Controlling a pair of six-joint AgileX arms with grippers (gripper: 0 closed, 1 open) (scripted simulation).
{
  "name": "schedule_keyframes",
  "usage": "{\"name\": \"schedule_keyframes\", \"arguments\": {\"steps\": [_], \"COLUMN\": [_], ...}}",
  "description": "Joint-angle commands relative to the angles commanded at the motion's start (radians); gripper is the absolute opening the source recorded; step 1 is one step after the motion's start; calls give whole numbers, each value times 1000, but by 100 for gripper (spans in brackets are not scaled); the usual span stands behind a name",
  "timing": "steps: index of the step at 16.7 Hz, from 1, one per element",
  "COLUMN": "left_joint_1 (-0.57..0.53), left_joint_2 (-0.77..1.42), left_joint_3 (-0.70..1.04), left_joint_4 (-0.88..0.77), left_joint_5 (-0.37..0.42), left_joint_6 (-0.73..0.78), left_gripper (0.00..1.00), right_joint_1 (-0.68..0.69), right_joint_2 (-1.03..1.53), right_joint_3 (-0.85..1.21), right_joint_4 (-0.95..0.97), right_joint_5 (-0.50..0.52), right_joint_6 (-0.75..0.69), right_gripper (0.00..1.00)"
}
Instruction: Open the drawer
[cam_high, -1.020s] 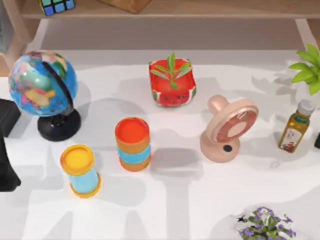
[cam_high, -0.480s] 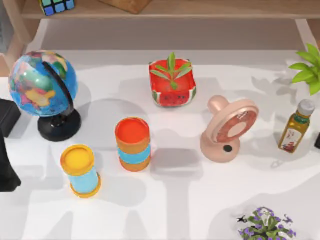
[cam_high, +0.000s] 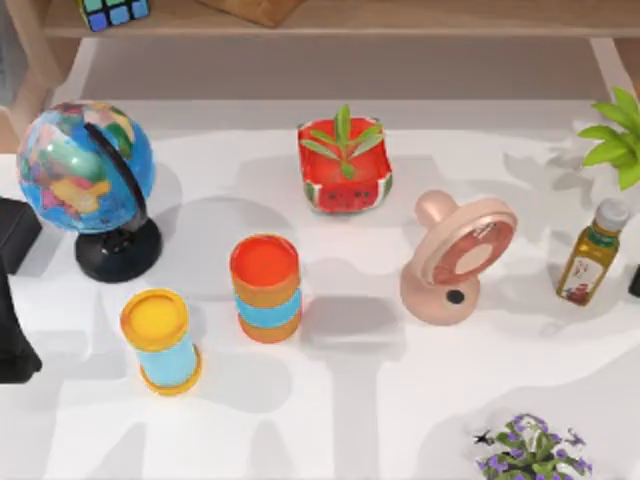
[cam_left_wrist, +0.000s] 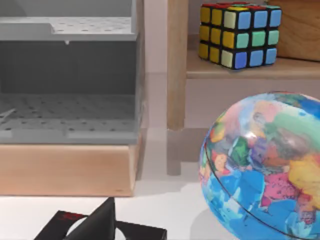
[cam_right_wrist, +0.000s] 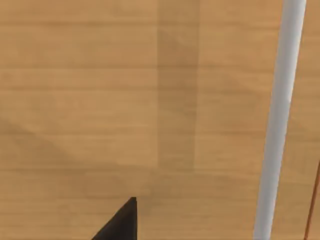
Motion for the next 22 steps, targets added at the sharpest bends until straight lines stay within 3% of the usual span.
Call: {"name": "schedule_keyframes", "arguments": {"steps": [9,22], "left_joint_1": [0,0], "left_joint_2": [0,0], "left_joint_3": [0,0], "left_joint_4": [0,0], "left_joint_5": [0,0], "left_joint_6": [0,0], "left_gripper": [100,100], "right_joint_1": [0,-20], "right_joint_2": [0,-36], "right_joint_3": [0,-76], "right_joint_4": [0,41], "right_joint_5": [0,-19], "right_joint_6": [0,2], "right_gripper": [2,0]}}
